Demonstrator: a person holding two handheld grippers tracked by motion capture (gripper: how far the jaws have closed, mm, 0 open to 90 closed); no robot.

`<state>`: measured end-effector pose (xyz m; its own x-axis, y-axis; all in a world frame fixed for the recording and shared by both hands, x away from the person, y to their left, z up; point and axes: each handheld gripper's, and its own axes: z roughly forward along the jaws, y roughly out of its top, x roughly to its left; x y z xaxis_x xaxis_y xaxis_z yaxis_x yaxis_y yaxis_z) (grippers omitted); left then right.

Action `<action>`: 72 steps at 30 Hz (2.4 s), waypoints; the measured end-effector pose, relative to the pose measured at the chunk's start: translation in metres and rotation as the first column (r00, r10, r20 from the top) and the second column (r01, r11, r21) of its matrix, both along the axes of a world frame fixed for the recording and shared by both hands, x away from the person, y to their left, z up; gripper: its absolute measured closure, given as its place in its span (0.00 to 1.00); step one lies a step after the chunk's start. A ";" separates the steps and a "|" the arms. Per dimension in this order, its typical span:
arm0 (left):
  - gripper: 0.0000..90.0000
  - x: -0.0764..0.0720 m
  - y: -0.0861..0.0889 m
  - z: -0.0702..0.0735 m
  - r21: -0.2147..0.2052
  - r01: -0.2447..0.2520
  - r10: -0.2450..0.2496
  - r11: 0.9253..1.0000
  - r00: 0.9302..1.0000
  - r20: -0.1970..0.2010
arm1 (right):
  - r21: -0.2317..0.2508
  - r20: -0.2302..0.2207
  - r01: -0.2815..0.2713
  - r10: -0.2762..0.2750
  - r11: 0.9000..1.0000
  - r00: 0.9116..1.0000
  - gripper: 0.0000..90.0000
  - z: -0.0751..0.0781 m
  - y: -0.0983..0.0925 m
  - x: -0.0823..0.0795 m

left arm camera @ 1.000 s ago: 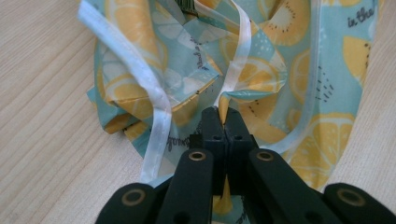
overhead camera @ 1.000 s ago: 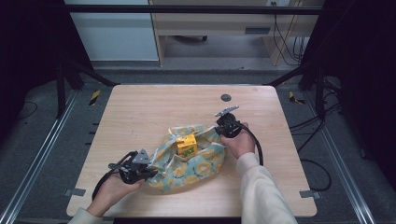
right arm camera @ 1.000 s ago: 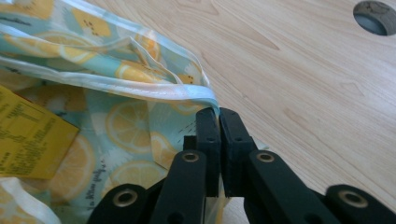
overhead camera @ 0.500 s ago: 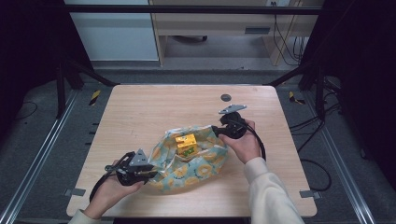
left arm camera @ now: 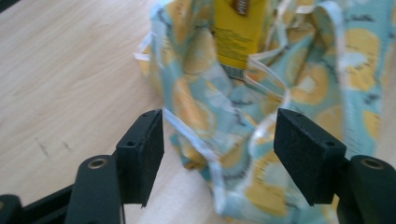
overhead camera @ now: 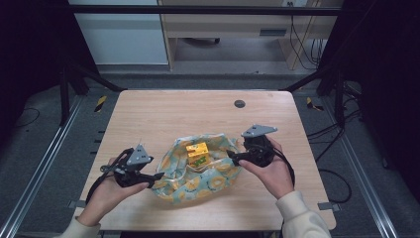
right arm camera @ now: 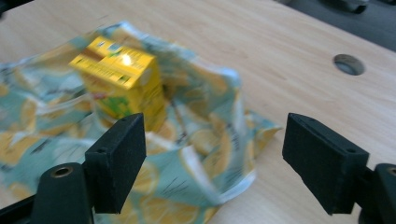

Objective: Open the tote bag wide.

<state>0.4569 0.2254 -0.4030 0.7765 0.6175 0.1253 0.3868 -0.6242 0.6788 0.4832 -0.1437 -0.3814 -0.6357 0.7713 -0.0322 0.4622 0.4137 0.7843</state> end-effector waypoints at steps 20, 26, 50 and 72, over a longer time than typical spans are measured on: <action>0.52 0.087 -0.039 -0.031 0.030 -0.047 0.049 0.998 0.998 -0.042 | -0.048 -0.107 -0.110 0.105 0.993 0.989 0.15 -0.070 0.033 -0.009; 0.80 0.085 -0.040 -0.037 0.045 -0.040 0.042 0.998 0.998 -0.046 | -0.113 -0.145 -0.122 0.105 0.986 0.984 0.55 -0.085 0.029 -0.014; 1.00 0.097 -0.036 -0.056 0.095 -0.138 0.139 0.986 0.990 -0.004 | -0.089 -0.101 -0.162 0.153 0.983 0.983 0.98 -0.093 -0.014 -0.029; 1.00 0.089 -0.037 -0.072 0.091 -0.166 0.159 0.982 0.984 0.080 | -0.136 -0.131 -0.165 0.148 0.977 0.980 0.99 -0.102 -0.018 -0.032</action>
<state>0.5457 0.1885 -0.4748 0.6533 0.7171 0.2429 0.4411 -0.6213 0.6476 0.4513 -0.1621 -0.4832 -0.7542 0.6545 -0.0536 0.4693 0.5942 0.6532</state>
